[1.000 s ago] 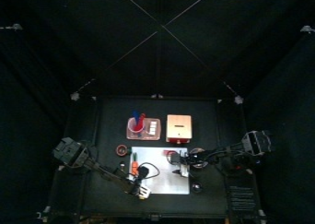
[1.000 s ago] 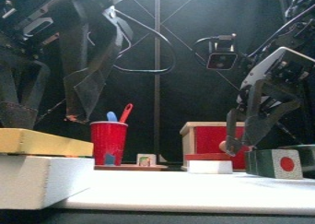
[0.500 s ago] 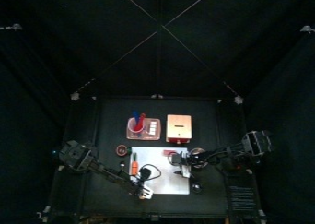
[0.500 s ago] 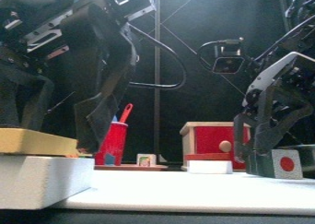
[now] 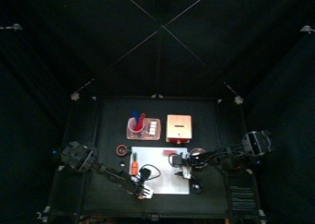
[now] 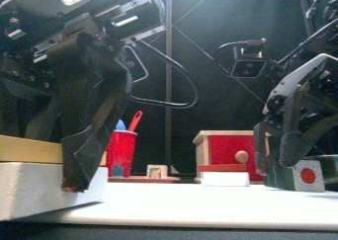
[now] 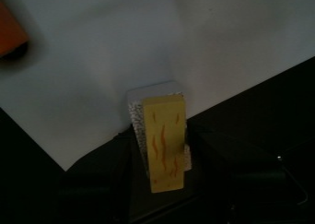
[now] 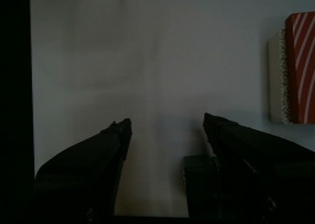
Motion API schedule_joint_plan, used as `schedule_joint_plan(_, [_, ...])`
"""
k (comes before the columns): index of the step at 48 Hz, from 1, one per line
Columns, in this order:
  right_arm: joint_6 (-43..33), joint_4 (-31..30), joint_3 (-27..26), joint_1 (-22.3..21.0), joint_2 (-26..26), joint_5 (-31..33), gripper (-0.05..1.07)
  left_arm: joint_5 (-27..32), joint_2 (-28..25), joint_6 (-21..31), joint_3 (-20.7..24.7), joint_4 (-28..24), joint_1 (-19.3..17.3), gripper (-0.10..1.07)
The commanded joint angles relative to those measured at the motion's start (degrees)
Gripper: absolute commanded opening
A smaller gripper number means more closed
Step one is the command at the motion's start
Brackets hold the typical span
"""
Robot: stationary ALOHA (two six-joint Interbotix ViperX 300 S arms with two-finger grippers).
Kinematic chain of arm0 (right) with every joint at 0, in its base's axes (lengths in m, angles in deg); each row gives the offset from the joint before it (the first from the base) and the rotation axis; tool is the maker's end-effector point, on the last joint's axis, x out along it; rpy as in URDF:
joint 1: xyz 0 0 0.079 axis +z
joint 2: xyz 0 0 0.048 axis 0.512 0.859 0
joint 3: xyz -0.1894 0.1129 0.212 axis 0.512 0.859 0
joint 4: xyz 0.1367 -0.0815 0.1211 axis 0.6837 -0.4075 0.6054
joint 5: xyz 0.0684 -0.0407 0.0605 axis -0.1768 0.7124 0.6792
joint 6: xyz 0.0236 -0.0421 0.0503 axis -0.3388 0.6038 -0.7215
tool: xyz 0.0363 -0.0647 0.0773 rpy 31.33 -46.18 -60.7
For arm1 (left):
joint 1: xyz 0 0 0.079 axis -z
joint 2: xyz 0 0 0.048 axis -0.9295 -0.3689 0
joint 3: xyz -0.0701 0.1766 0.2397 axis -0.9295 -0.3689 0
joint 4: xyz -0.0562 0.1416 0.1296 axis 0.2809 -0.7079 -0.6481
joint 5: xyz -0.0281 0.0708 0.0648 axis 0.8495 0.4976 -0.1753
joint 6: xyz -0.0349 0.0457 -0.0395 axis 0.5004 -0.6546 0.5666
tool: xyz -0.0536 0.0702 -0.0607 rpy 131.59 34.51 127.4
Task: Move assembled egg sushi to the top of the cutting board
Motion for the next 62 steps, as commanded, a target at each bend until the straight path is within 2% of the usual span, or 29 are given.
schedule_joint_plan(1, [0.0,0.1,-0.4,0.1,-1.1,-0.4,0.95,-0.1,1.5,0.1,0.2,-0.3,-0.2,0.65])
schedule_joint_plan(10, [0.0,-0.1,-0.5,0.3,-2.2,-0.2,0.94,-0.4,4.7,-4.3,-0.6,-4.5,-2.3,0.65])
schedule_joint_plan(20, [0.0,-0.2,-1.2,0.3,-3.5,-0.1,0.94,0.5,8.2,-16.6,-1.8,-5.6,-6.7,0.65])
schedule_joint_plan(33, [-0.2,1.0,-1.4,0.3,-5.3,0.4,0.94,0.6,10.6,-45.6,-3.2,-4.1,-15.6,0.65])
schedule_joint_plan(46, [-0.2,2.6,-2.5,0.3,-7.3,0.8,0.95,0.6,10.6,-71.5,-3.2,-2.9,-23.6,0.65])
schedule_joint_plan(55, [-0.2,5.0,-3.3,0.3,-7.8,1.3,0.95,0.5,10.4,-86.2,-1.8,-1.0,-29.8,0.65])
schedule_joint_plan(62, [-0.2,6.2,-3.3,0.3,-7.8,1.3,0.94,0.5,9.1,-97.2,-1.8,3.9,-32.1,0.65])
